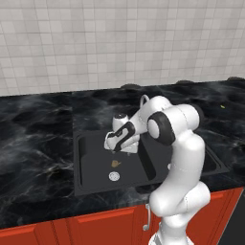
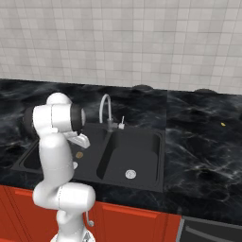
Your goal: Turn on the sink faucet. Then move the garlic from the counter to the sink. Turn off the sink. Move the vegetable from the sink to the pot next to the stove. Finally move the pot to the rear left burner.
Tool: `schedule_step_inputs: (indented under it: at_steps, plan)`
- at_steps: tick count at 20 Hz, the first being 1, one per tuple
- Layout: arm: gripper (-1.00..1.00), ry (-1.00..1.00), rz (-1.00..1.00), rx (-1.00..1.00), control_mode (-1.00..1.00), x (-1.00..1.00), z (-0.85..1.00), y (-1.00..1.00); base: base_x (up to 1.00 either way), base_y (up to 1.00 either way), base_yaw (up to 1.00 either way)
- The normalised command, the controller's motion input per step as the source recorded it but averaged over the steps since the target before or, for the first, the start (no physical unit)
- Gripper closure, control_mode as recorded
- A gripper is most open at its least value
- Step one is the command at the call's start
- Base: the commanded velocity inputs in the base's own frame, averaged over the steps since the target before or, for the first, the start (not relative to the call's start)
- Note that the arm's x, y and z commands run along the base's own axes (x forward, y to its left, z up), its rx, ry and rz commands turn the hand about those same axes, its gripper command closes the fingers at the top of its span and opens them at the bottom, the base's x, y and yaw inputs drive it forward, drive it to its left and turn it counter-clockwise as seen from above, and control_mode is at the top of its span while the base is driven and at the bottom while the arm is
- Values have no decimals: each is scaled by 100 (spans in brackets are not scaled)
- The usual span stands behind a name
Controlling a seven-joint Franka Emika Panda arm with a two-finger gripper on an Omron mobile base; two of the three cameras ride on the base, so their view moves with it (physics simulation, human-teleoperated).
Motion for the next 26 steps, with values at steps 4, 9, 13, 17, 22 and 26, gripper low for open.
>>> schedule_step_inputs:
  at_steps: [4, 9, 13, 17, 22, 26]
  plan:
    - [-100, 0, 0, 0, -100, 21, -17, 4, 0, 0, 0]
    - [-100, 0, 0, 0, -100, 20, -17, 7, 0, 0, 0]
    - [-100, 0, 0, 0, -100, 19, -20, 8, 0, 0, 0]
    - [-100, 0, 0, 0, -100, 19, -20, 8, 0, 0, 0]
    - [-100, 0, 0, 0, -100, 15, -19, 8, 0, 0, 0]
    - [-100, 0, 0, 0, -100, 2, -17, 3, 0, 0, 0]
